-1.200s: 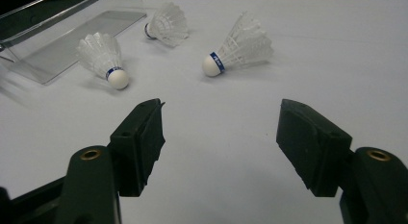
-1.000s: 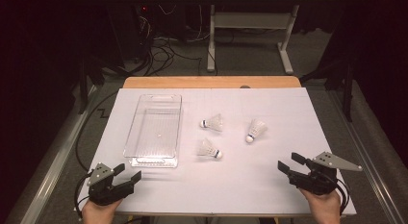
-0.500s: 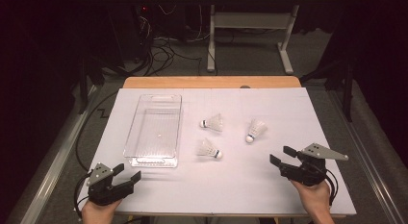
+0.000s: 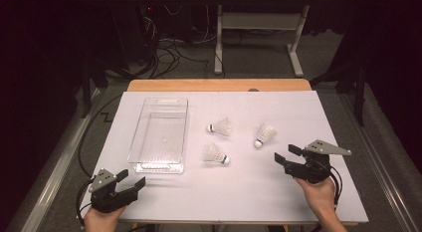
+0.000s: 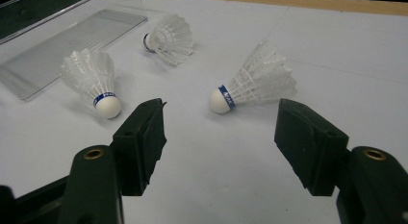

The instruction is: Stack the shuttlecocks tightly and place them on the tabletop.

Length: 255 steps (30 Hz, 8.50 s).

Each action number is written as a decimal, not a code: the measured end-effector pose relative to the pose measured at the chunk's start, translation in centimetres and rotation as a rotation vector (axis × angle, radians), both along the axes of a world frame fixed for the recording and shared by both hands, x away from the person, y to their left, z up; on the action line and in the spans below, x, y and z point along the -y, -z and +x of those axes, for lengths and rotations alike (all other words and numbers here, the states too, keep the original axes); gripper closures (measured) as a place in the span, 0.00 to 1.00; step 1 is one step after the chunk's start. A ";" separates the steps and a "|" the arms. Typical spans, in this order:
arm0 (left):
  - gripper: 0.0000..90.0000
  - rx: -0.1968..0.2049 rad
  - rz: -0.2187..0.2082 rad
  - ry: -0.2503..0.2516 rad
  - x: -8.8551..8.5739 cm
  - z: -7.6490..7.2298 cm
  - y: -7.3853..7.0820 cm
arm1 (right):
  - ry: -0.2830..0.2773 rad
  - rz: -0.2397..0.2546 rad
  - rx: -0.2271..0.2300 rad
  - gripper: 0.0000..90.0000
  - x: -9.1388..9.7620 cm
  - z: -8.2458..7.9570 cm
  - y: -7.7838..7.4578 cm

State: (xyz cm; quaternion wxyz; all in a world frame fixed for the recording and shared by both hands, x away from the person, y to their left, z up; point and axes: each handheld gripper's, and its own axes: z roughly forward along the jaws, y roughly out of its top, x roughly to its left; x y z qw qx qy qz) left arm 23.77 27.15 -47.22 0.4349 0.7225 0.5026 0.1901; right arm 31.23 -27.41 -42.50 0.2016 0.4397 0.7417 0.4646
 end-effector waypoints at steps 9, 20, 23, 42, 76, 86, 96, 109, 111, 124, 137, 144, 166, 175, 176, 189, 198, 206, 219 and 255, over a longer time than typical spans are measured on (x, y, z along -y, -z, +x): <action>0.32 0.001 0.000 0.000 0.0 0.0 0.0 | 0.007 -0.003 -0.022 0.40 -0.3 1.3 0.0; 0.32 0.003 0.000 -0.002 0.0 0.0 0.0 | 0.022 -0.013 -0.049 0.41 -0.5 2.9 -0.6; 0.32 0.002 0.001 0.000 0.0 0.0 0.0 | 0.029 -0.021 -0.055 0.42 -0.5 3.4 -0.8; 0.32 0.004 0.002 0.002 0.1 0.0 0.0 | 0.035 -0.085 -0.156 0.49 -1.2 6.5 -2.4; 0.32 0.003 0.009 0.013 0.2 0.0 0.0 | 0.054 -0.207 -0.269 0.56 -3.7 11.9 -3.0; 0.32 0.001 0.010 0.015 0.2 0.0 0.0 | 0.059 -0.252 -0.295 0.59 -4.5 13.0 -2.7; 0.31 -0.007 0.026 0.024 0.4 0.1 0.1 | 0.063 -0.273 -0.334 0.61 -4.8 13.7 -1.9; 0.32 -0.007 0.031 0.021 0.4 0.1 0.1 | 0.043 -0.274 -0.377 0.74 -4.7 13.9 -1.4; 0.32 -0.008 0.033 0.022 0.4 0.1 0.1 | 0.042 -0.277 -0.387 0.76 -4.7 13.8 -1.4; 0.32 -0.008 0.040 0.019 0.5 0.2 0.1 | -0.012 -0.270 -0.437 0.88 -4.1 13.2 -1.7; 0.32 -0.008 0.046 0.020 0.6 0.1 0.1 | -0.081 -0.272 -0.463 0.95 -4.0 11.5 -2.0; 0.32 -0.008 0.046 0.020 0.6 0.1 0.1 | -0.109 -0.264 -0.471 0.99 -3.8 10.6 -1.8; 0.32 -0.006 0.048 0.015 0.6 0.1 0.1 | -0.138 -0.215 -0.442 1.00 -2.9 9.1 -1.5; 0.32 -0.004 0.051 0.010 0.5 0.1 0.1 | -0.129 -0.199 -0.422 1.00 -3.0 9.4 -1.8; 0.32 -0.004 0.051 0.010 0.5 0.1 0.1 | -0.124 -0.196 -0.424 1.00 -3.0 9.5 -1.8; 0.32 -0.004 0.050 0.011 0.6 0.1 0.1 | -0.113 -0.196 -0.402 1.00 -3.5 10.3 -2.3; 0.32 -0.004 0.047 0.009 0.5 0.1 0.1 | -0.106 -0.179 -0.397 1.00 -3.8 10.8 -2.2; 0.32 -0.003 0.044 0.009 0.5 0.2 0.0 | -0.103 -0.162 -0.395 1.00 -4.4 11.4 -2.2; 0.32 -0.006 0.043 0.010 0.5 0.2 0.0 | -0.109 -0.127 -0.395 1.00 -5.5 12.0 -1.6; 0.32 -0.003 0.041 0.012 0.4 0.2 0.0 | -0.138 -0.126 -0.381 1.00 -9.1 13.7 -1.9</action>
